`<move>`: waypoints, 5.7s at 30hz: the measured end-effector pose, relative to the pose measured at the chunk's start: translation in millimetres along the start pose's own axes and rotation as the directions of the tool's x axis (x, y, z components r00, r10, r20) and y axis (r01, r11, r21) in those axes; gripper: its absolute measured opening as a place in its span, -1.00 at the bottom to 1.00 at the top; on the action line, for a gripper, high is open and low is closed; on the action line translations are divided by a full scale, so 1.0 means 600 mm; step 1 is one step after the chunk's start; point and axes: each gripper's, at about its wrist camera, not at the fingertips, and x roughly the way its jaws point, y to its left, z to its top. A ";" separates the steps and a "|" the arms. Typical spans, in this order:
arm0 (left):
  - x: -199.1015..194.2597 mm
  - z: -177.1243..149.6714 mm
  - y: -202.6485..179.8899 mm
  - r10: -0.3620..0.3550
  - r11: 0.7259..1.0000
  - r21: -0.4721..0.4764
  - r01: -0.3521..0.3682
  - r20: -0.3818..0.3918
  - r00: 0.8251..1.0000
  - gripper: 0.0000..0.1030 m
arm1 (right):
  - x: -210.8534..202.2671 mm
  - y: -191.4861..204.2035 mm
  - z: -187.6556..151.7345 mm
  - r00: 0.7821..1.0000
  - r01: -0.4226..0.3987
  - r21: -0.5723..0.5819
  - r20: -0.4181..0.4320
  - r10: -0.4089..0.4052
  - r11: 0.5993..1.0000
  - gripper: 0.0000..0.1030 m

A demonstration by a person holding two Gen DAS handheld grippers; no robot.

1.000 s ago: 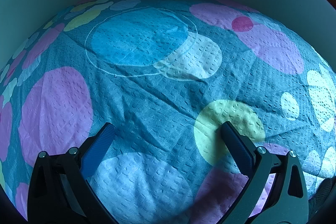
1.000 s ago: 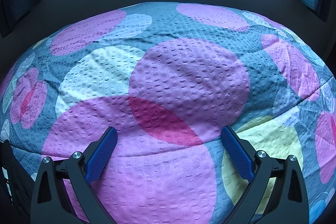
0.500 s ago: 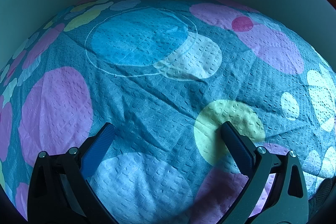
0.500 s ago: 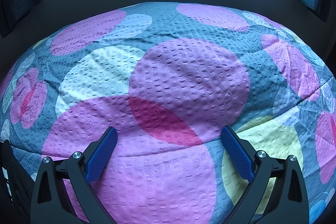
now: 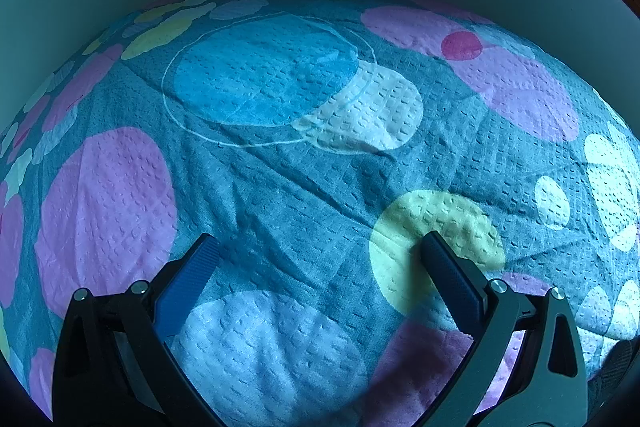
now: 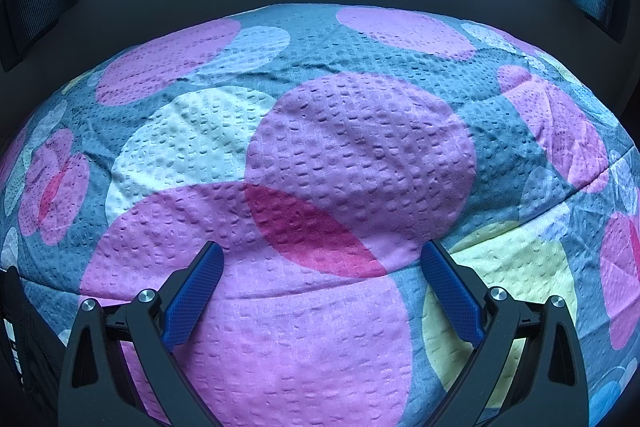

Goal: Fold small clothes

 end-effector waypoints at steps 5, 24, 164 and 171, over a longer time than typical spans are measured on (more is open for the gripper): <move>0.000 0.002 0.000 0.000 1.000 0.000 0.000 -0.001 1.000 0.96 | -0.003 0.001 0.000 1.000 0.000 0.001 0.000 0.000 1.000 0.91; 0.001 0.002 0.000 0.000 1.000 0.000 0.000 -0.001 1.000 0.96 | -0.010 -0.001 0.008 1.000 -0.002 0.000 -0.002 0.002 1.000 0.91; -0.498 -0.477 0.008 -0.247 0.892 0.431 0.136 0.214 0.945 0.96 | -0.432 0.012 -0.450 0.966 -0.235 -0.045 0.101 0.239 0.971 0.91; -0.505 -0.481 0.013 -0.244 0.901 0.407 0.149 0.193 0.950 0.96 | -0.445 0.024 -0.458 0.969 -0.208 -0.082 0.122 0.217 0.975 0.91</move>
